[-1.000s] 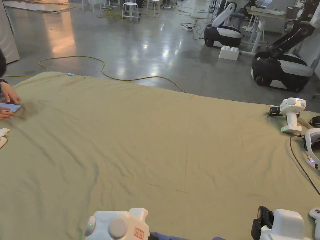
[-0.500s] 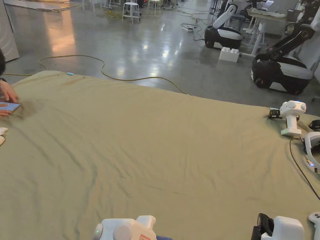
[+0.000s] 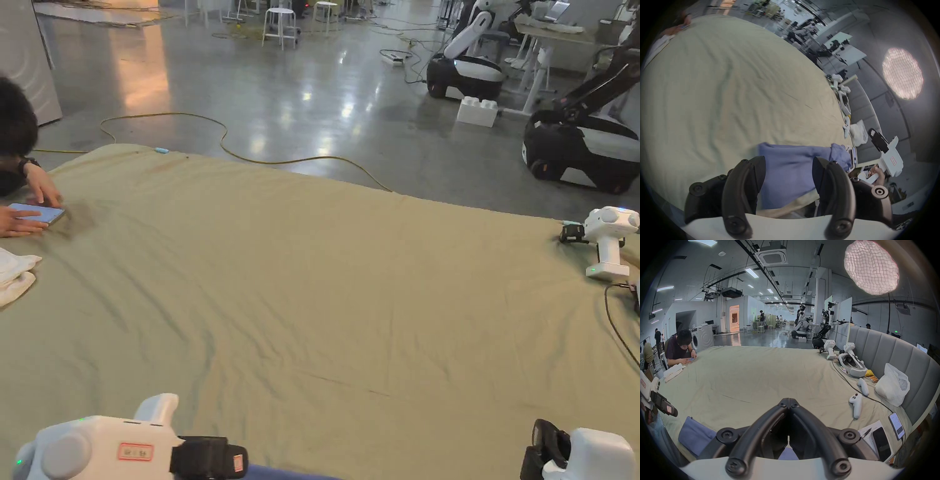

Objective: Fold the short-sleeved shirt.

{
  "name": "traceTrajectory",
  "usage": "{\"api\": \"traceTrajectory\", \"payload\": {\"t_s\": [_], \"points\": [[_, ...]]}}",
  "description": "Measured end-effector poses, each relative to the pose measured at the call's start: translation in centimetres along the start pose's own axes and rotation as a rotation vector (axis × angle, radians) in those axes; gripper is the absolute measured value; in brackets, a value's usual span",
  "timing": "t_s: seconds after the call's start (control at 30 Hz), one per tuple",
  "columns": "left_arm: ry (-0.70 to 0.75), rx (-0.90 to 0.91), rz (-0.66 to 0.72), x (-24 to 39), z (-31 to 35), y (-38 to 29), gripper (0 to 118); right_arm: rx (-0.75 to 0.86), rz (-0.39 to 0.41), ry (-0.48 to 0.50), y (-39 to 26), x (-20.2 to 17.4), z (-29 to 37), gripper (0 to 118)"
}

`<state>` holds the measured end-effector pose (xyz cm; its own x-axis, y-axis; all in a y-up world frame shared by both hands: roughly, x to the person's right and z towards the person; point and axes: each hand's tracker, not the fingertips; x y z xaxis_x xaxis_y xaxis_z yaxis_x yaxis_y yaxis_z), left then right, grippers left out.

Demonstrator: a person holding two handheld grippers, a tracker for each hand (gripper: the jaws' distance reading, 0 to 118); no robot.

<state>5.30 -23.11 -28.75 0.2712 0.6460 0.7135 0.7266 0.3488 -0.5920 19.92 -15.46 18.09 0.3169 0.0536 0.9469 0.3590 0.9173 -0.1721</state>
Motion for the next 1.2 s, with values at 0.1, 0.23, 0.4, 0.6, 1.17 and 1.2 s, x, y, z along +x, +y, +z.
{"api": "traceTrajectory", "payload": {"t_s": [0.1, 0.23, 0.4, 0.6, 1.17, 1.2], "points": [[-0.095, -0.031, 0.127, -3.5, -0.8, -0.9, 66, -0.005, -0.008, 0.003, -0.1, -0.1, -0.1, 0], [-0.226, -0.090, 0.214, -5.5, -3.0, -2.5, 66, -0.013, -0.012, 0.003, -0.2, -0.2, -0.1, 0], [-0.312, -0.180, 0.229, -5.7, -6.8, -4.4, 66, -0.017, -0.003, -0.002, -0.3, -0.3, 0.0, 0], [-0.339, -0.133, 0.263, -5.8, -8.3, -4.7, 21, -0.025, 0.000, -0.006, -0.4, -0.1, 0.1, 0], [-0.029, 0.009, -0.067, 1.4, 3.0, 0.5, 10, -0.029, 0.015, 0.013, -0.3, -0.7, 0.3, 0], [0.007, 0.020, -0.089, 1.5, 4.4, 1.2, 10, -0.028, 0.016, 0.014, -0.4, -0.8, 0.3, 0]]}}
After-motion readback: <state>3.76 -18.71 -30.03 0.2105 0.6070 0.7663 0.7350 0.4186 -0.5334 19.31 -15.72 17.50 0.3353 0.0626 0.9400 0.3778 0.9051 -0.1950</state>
